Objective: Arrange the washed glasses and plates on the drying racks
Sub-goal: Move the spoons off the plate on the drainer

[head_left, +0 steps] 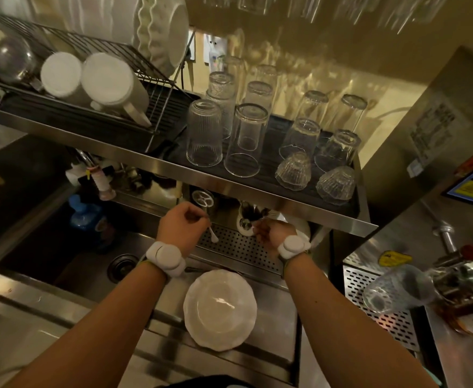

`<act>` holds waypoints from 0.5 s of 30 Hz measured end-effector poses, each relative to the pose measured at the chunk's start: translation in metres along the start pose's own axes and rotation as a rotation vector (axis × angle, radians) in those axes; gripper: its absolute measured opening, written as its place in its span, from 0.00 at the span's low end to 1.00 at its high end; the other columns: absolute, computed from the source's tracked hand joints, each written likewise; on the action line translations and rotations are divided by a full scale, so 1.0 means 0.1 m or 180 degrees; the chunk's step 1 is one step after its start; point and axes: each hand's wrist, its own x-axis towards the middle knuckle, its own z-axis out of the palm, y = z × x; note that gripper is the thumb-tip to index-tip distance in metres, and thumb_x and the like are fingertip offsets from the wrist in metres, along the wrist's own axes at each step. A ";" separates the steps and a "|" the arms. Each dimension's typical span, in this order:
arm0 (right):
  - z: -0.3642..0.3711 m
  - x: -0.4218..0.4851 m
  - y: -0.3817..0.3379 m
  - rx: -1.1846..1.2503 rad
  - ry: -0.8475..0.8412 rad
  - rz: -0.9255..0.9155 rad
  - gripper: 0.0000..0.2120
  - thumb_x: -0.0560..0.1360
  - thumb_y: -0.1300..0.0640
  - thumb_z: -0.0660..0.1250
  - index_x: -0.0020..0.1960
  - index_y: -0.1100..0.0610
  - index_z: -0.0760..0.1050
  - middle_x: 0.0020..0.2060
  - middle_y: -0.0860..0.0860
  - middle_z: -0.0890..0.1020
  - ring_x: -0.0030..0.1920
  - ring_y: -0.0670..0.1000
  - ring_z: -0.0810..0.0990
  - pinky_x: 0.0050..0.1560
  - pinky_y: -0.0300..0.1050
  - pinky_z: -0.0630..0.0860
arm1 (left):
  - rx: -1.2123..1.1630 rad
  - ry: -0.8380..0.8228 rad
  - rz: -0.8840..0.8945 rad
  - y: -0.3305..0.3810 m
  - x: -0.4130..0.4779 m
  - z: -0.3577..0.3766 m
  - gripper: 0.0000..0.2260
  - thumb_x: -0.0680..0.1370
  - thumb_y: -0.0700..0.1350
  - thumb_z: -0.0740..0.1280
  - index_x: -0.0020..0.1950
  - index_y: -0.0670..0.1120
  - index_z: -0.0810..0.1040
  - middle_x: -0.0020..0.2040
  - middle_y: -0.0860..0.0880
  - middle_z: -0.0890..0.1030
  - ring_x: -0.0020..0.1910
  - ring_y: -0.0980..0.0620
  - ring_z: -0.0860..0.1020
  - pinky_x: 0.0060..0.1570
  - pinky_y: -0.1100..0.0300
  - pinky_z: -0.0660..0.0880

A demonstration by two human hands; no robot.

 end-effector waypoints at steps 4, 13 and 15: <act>0.03 0.08 -0.05 0.0188 -0.0013 0.0192 0.10 0.83 0.65 0.60 0.47 0.66 0.78 0.33 0.57 0.84 0.33 0.53 0.80 0.34 0.44 0.77 | -0.0133 -0.0072 -0.0031 0.00 -0.02 0.02 0.05 0.75 0.45 0.75 0.48 0.51 0.81 0.46 0.53 0.85 0.48 0.53 0.84 0.55 0.48 0.82; 0.25 -0.50 0.25 -0.0440 -0.0785 0.0349 0.12 0.80 0.50 0.65 0.55 0.58 0.78 0.35 0.57 0.85 0.29 0.53 0.79 0.29 0.42 0.73 | -0.0574 -0.0548 0.0219 0.07 -0.06 0.05 0.08 0.73 0.40 0.78 0.49 0.50 0.84 0.49 0.53 0.87 0.51 0.56 0.85 0.54 0.53 0.83; 0.29 -0.62 0.29 -0.0249 -0.1252 0.0133 0.12 0.80 0.47 0.64 0.59 0.51 0.80 0.44 0.59 0.87 0.37 0.55 0.85 0.36 0.48 0.79 | -0.0446 -0.0813 0.0410 0.09 -0.09 0.10 0.10 0.73 0.39 0.77 0.51 0.50 0.85 0.49 0.54 0.87 0.51 0.57 0.85 0.53 0.57 0.83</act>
